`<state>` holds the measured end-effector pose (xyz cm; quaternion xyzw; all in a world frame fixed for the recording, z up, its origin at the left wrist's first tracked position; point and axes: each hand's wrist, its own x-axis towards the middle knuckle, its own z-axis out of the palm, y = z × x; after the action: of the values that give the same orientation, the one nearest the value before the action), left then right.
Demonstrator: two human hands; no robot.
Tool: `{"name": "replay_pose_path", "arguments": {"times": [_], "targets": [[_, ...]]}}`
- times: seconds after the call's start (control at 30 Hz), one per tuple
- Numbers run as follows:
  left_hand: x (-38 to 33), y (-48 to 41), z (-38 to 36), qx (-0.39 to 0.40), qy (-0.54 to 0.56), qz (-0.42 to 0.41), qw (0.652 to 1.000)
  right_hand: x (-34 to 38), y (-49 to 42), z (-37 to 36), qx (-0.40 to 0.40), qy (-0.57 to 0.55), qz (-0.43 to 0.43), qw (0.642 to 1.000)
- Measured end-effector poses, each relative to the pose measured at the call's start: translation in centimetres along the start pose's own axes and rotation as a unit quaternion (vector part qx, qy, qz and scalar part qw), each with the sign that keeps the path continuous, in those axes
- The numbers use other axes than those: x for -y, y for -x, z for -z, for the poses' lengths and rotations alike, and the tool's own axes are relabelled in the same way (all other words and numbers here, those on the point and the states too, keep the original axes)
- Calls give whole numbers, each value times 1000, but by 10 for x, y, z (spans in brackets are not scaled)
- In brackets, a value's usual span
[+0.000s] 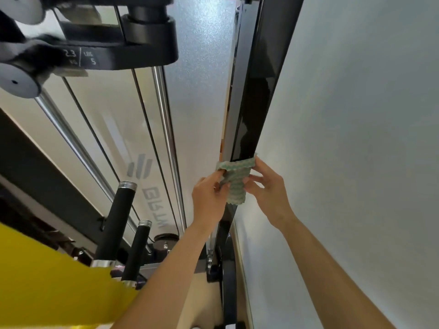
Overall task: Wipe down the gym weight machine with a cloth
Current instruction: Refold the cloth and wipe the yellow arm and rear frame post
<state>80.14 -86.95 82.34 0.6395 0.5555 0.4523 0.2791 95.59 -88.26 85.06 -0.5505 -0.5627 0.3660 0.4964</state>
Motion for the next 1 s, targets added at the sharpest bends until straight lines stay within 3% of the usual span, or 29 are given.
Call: {"name": "replay_pose_path", "arguments": {"times": [0.17, 0.37, 0.57, 1.0], "targets": [[25, 14, -15, 23, 115, 45, 992, -23, 10, -10, 6, -125, -63, 990], [48, 19, -28, 11, 210, 115, 971, -57, 18, -27, -34, -167, -151, 974], [77, 25, -46, -6, 222, 148, 964, -92, 21, -37, -44, -152, -179, 971], [162, 58, -94, 13, 162, 148, 976, -207, 35, -64, -35, -109, -156, 981]]}}
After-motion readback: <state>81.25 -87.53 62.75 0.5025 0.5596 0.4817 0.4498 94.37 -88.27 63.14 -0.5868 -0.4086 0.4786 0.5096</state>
